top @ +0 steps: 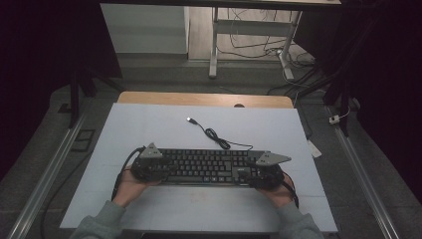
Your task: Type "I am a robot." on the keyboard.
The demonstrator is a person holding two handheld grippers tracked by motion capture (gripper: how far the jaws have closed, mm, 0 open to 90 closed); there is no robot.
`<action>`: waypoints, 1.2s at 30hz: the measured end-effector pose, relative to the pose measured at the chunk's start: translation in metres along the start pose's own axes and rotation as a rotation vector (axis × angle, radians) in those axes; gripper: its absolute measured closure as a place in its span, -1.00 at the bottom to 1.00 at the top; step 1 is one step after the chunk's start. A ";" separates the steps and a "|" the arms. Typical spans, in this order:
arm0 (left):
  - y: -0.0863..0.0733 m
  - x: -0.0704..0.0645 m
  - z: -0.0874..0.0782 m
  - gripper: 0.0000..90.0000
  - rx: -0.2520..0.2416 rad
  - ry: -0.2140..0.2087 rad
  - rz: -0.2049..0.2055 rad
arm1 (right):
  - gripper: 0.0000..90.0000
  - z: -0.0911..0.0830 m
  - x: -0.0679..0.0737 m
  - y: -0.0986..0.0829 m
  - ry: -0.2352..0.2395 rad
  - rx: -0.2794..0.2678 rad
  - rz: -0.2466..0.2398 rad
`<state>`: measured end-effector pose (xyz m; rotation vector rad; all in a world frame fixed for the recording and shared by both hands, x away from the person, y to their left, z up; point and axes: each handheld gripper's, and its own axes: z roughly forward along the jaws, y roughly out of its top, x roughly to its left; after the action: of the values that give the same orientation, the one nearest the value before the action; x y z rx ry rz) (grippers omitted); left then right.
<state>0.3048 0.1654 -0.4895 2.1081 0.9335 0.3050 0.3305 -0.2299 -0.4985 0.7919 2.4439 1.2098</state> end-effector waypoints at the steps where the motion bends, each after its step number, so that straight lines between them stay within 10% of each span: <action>1: 0.000 0.001 0.000 0.16 0.000 0.003 -0.006 | 0.04 0.000 0.000 0.000 0.000 0.000 0.000; 20: -0.005 0.020 -0.007 -0.25 0.011 0.069 -0.091 | 0.03 0.000 -0.002 -0.001 -0.002 0.005 0.008; 36: -0.010 0.034 -0.015 -0.01 0.010 0.095 -0.101 | 0.03 0.002 -0.003 -0.002 0.000 0.015 0.004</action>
<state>0.3158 0.2017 -0.4908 2.0624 1.0957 0.3517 0.3329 -0.2310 -0.5016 0.8009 2.4555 1.1936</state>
